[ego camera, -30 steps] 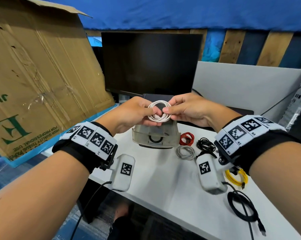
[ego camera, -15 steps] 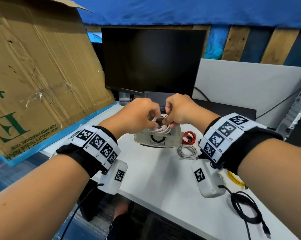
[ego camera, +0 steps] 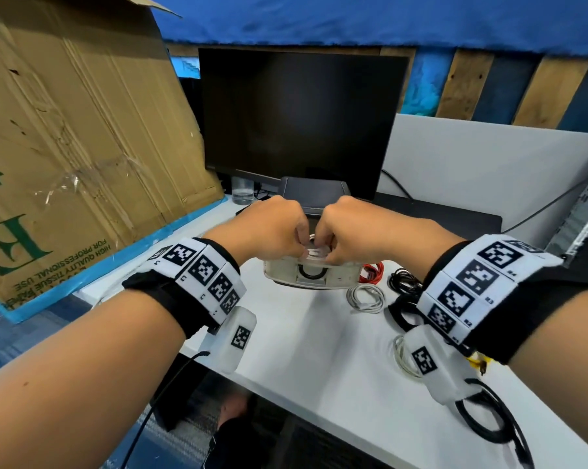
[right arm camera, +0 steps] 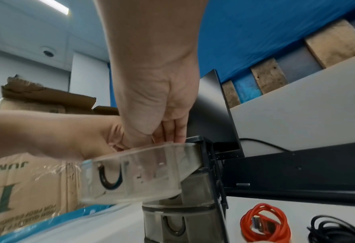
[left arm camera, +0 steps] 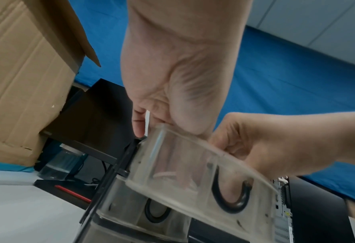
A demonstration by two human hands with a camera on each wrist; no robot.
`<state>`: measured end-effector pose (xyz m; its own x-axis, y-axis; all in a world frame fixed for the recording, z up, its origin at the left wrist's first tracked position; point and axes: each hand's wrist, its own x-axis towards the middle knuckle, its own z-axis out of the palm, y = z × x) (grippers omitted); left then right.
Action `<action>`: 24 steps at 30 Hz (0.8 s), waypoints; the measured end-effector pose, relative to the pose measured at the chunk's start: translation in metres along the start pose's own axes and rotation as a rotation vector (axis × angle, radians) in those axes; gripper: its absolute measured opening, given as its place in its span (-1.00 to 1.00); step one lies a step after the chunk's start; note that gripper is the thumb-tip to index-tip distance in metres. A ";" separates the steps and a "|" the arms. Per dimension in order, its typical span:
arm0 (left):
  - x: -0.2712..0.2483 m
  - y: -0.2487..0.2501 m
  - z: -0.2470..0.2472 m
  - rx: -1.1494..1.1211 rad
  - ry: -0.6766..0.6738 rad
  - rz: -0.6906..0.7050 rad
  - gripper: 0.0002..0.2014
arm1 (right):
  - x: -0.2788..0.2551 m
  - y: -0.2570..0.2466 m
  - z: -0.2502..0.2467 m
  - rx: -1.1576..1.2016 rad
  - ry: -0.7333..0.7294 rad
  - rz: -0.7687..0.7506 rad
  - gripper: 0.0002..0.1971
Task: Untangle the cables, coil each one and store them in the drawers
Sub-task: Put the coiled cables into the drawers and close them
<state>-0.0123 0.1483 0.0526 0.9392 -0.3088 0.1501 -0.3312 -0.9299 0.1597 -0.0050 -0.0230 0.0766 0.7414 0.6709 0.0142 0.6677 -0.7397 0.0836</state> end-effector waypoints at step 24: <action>0.009 -0.008 0.020 -0.265 0.231 -0.343 -0.47 | 0.022 -0.003 0.006 -0.307 0.203 0.114 -0.76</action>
<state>0.0002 0.1489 0.0330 0.9636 0.0868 0.2530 -0.0459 -0.8782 0.4760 0.0095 -0.0065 0.0710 0.7610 0.6045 0.2354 0.5077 -0.7809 0.3639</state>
